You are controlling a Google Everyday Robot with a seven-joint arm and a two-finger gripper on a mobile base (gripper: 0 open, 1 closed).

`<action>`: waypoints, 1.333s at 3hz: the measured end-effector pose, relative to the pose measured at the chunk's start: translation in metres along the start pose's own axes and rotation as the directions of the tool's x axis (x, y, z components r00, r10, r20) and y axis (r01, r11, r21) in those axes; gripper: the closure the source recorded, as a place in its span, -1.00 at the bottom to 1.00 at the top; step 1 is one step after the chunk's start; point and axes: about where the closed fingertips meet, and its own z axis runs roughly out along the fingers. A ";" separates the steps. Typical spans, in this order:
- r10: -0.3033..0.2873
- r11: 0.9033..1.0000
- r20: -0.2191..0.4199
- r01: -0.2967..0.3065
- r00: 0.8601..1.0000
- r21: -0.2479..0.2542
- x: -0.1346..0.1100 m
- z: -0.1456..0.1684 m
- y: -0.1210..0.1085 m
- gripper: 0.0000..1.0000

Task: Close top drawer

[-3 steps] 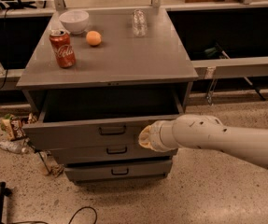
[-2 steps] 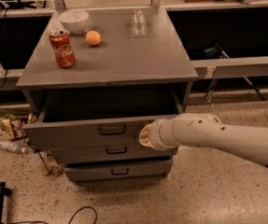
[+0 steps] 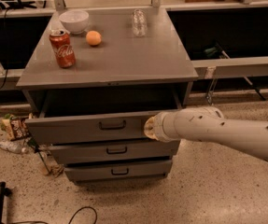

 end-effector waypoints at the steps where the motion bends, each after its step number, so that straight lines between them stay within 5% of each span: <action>1: -0.105 0.992 -0.034 0.107 0.994 0.065 0.024 0.017 -0.039 1.00; 2: -0.090 0.995 -0.032 0.091 0.995 0.049 0.026 0.006 -0.042 1.00; 3: -0.011 1.000 -0.038 0.012 0.999 0.013 0.020 -0.030 -0.024 1.00; 4: 0.049 0.994 0.022 -0.051 0.999 0.095 -0.002 -0.066 -0.037 1.00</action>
Offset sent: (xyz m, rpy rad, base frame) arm 0.0718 -0.0228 0.0021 -0.0892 -0.1508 0.0504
